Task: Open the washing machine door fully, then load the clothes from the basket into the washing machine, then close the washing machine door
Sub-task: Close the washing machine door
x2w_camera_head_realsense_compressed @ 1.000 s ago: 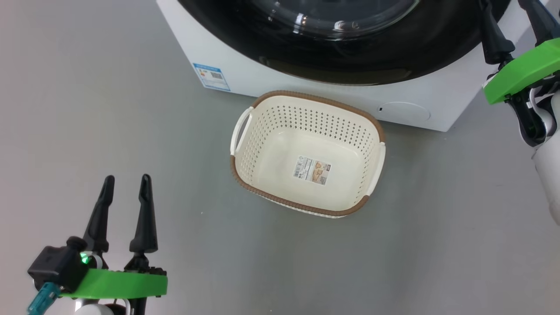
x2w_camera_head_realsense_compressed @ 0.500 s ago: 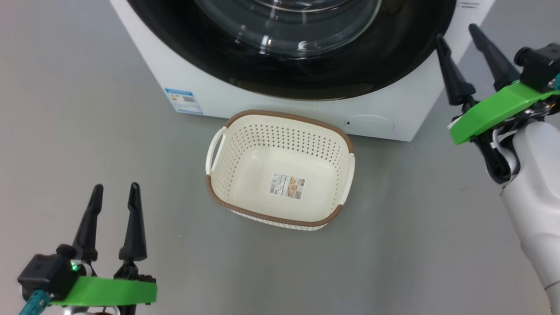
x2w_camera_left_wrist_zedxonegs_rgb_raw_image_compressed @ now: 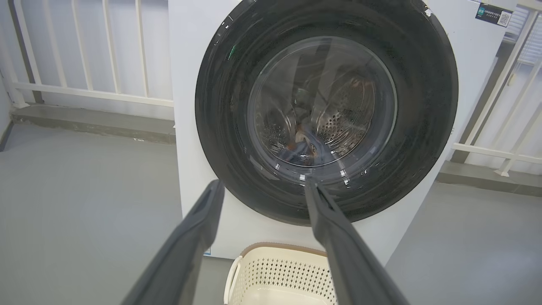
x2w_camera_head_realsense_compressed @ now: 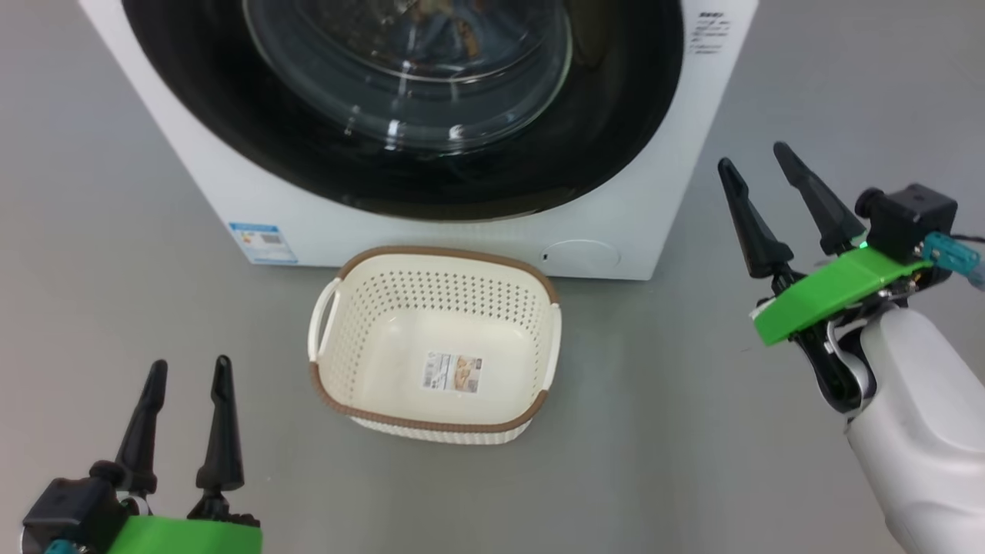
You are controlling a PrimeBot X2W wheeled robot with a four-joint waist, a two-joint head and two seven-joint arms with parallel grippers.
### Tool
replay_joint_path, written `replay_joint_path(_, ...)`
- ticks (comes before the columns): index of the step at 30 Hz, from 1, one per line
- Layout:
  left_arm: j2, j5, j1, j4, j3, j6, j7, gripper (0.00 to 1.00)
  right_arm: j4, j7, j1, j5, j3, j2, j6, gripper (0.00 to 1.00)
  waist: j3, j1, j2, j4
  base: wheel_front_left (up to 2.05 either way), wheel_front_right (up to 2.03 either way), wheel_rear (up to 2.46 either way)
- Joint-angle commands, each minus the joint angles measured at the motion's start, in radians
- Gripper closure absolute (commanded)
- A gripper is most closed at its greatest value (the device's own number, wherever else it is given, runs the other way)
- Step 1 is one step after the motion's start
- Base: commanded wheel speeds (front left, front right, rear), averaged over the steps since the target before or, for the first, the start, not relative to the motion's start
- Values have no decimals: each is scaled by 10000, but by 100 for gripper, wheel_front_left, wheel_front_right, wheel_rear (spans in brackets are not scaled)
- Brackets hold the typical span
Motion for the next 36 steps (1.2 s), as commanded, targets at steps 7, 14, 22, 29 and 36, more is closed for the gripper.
replay_joint_path(7,268,109,73,-324,544,-33,-80,0,-938,-48,1090,-162,-349,167,-55,0,-512,0,0,-652,0,0,0)
replay_joint_path(14,372,-162,198,-512,557,-33,-80,0,-1790,-48,2403,-492,-1045,429,-55,0,-683,0,0,-920,0,0,0)
replay_joint_path(22,414,-206,476,-550,698,-33,-80,0,-2391,-48,3756,-704,-1389,774,-55,0,-937,0,0,-1137,0,0,0)
replay_joint_path(29,466,-242,616,-502,682,-33,-80,0,-2598,-48,4480,-929,-1644,843,-55,0,-1016,0,0,-1260,0,0,0)
replay_joint_path(36,496,-303,644,-499,635,-33,-80,0,-2621,-48,4777,-1129,-1869,926,-55,0,-1006,0,0,-1273,0,0,0)
